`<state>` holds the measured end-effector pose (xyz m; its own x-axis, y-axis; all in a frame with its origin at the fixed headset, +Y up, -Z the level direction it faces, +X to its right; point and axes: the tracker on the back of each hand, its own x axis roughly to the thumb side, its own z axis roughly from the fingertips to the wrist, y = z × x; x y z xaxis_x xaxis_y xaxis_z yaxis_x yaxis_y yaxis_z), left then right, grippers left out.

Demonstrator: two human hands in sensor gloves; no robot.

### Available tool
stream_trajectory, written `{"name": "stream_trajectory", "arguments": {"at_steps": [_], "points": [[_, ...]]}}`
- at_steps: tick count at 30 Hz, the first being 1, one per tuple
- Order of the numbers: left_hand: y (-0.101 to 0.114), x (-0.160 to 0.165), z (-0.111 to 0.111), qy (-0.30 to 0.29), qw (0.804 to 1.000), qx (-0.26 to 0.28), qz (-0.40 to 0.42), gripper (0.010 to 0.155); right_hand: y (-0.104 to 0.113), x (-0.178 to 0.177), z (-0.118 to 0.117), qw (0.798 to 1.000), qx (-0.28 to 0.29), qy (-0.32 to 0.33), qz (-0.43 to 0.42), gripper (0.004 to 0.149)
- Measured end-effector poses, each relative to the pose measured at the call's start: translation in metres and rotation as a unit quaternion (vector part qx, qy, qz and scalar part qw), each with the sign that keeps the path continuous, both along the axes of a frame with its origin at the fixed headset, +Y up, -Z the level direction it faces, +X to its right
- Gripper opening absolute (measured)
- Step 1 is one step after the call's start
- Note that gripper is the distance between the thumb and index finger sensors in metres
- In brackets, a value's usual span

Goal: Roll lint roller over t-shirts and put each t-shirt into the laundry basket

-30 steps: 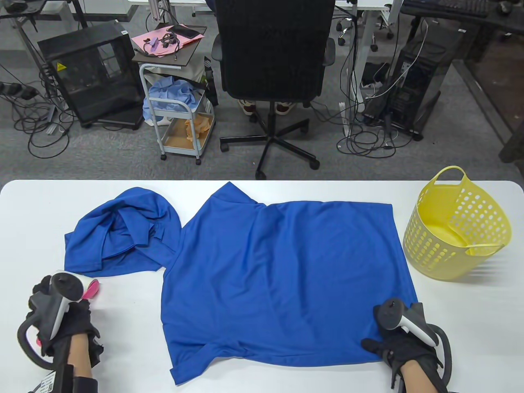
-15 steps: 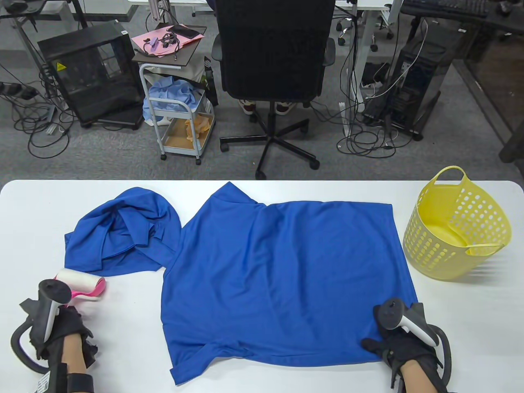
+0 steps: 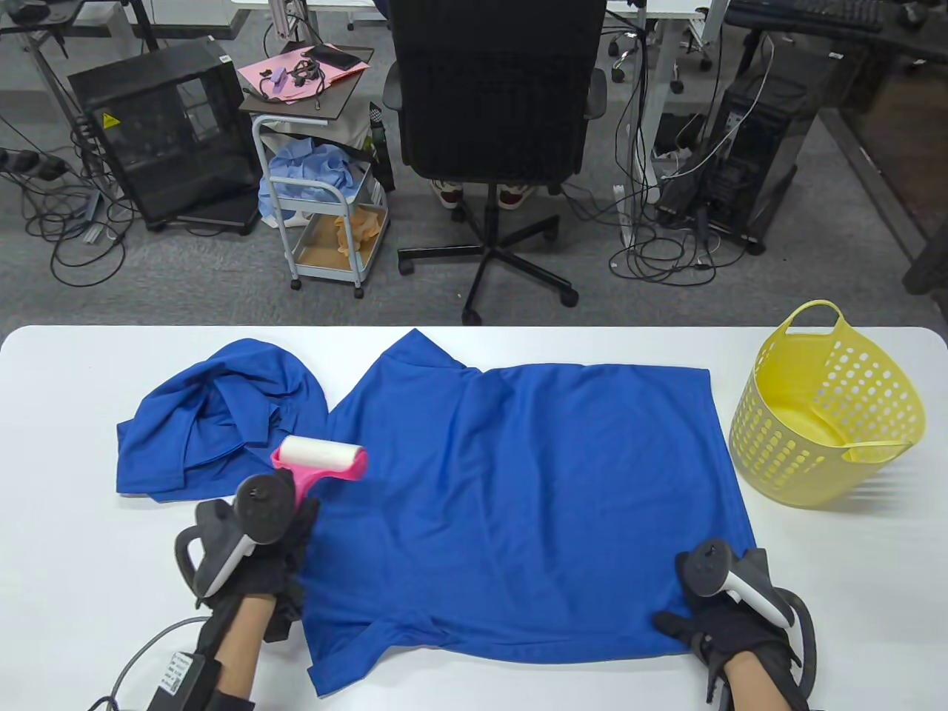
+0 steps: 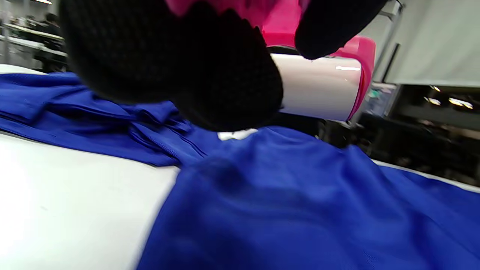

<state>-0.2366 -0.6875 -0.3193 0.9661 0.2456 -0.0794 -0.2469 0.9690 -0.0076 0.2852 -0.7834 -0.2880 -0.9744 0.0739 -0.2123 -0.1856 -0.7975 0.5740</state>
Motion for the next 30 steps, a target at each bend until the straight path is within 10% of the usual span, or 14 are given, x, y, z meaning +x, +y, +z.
{"name": "stream_trajectory", "arguments": {"at_steps": [5, 16, 30], "points": [[-0.007, 0.039, 0.004, -0.029, 0.997, -0.07, 0.016, 0.077, 0.0, 0.0, 0.0, 1.0, 0.0, 0.0, -0.003, 0.085], [-0.012, 0.082, 0.008, -0.046, 0.983, -0.171, -0.042, 0.054, -0.001, 0.001, 0.0, 1.0, -0.005, -0.003, -0.011, 0.085], [-0.028, 0.123, -0.089, 0.022, 0.986, -0.145, -0.079, 0.06, -0.002, 0.002, 0.0, 1.0, -0.006, -0.004, -0.022, 0.085]]}}
